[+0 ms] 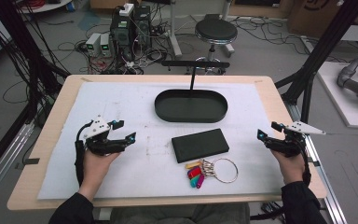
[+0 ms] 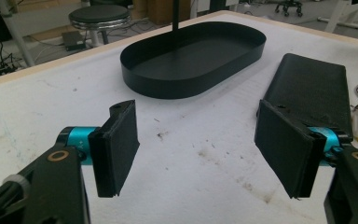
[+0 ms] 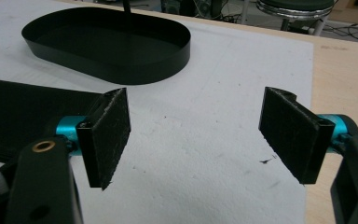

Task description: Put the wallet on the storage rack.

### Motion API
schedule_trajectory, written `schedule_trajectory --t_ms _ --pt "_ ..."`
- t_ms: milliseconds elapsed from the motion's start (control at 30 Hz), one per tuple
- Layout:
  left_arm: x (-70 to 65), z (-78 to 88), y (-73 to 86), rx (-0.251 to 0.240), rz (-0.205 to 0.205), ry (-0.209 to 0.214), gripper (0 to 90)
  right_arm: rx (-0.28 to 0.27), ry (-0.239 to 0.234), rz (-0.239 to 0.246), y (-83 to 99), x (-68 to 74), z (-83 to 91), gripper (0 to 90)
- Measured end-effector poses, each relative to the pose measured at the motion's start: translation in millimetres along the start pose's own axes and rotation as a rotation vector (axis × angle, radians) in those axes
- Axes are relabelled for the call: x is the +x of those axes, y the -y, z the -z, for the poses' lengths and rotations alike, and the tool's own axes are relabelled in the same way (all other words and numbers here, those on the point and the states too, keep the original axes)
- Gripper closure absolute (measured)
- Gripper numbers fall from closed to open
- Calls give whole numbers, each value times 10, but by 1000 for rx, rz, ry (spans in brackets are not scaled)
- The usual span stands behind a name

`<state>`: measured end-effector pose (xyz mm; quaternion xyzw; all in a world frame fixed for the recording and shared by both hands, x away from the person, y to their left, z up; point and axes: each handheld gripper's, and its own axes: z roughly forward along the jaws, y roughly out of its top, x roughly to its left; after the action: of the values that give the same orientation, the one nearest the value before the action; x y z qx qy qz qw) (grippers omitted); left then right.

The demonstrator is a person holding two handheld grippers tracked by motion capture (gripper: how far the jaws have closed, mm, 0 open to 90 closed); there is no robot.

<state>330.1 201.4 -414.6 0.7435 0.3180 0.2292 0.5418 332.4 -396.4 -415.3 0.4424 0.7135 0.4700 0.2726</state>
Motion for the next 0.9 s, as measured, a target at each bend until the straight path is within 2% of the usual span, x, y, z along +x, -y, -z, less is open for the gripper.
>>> schedule_trajectory --t_ms 233,333,567,667,900 --pt "5 -10 -6 10 7 -18 307 -11 6 -17 10 -18 5 256" --pt "12 -27 -15 21 30 -1 310 -9 11 -18 17 -24 12 256" --pt "-5 -50 -20 7 29 9 310 -10 16 -32 36 -39 8 256" --pt "0 -78 -11 -3 56 18 310 -11 18 -36 37 -44 10 257" --pt "-20 -152 -12 -11 84 34 312 -8 20 -23 34 -26 6 262"
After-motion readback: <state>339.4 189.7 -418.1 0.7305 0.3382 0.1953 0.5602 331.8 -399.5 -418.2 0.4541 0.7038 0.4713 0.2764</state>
